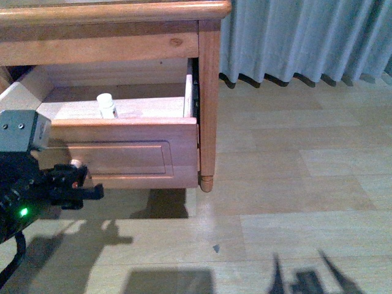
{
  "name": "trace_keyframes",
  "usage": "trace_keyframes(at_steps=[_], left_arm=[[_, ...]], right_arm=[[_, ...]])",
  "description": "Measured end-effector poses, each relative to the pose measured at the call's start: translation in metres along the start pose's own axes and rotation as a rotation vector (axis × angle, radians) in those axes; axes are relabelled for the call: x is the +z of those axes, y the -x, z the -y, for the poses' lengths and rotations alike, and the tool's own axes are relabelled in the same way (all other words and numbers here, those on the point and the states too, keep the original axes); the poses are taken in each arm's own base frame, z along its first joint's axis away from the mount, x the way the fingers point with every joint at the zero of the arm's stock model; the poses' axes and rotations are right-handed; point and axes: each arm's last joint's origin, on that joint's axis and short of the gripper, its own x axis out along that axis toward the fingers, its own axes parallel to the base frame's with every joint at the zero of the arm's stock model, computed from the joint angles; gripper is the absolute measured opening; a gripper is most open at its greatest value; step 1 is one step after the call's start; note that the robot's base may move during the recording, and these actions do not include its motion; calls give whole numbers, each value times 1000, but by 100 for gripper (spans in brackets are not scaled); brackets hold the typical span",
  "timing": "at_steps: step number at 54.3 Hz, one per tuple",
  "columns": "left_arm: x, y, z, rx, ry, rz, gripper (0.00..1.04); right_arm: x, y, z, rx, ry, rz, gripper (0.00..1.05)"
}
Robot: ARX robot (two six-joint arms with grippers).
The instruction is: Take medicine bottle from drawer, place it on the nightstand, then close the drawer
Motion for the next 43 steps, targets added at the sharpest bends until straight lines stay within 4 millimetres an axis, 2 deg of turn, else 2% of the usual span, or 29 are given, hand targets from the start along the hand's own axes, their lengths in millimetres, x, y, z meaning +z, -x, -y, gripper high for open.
trace_keyframes(at_steps=[19,23,25,29,38,43], left_arm=[[-30,39,14,-13,30,-14,27],[-37,47,15,-10,45,-49,38],[-53,59,15,-2,59,-141,47],[-60,70,15,3,74,-186,58],[-40,78,16,-7,109,-144,84],[-27,90,14,-20,125,-140,99]], right_arm=[[0,0,0,0,0,0,98],[0,0,0,0,0,0,98],[0,0,0,0,0,0,98],[0,0,0,0,0,0,98],[0,0,0,1,0,0,98],[0,0,0,1,0,0,98]])
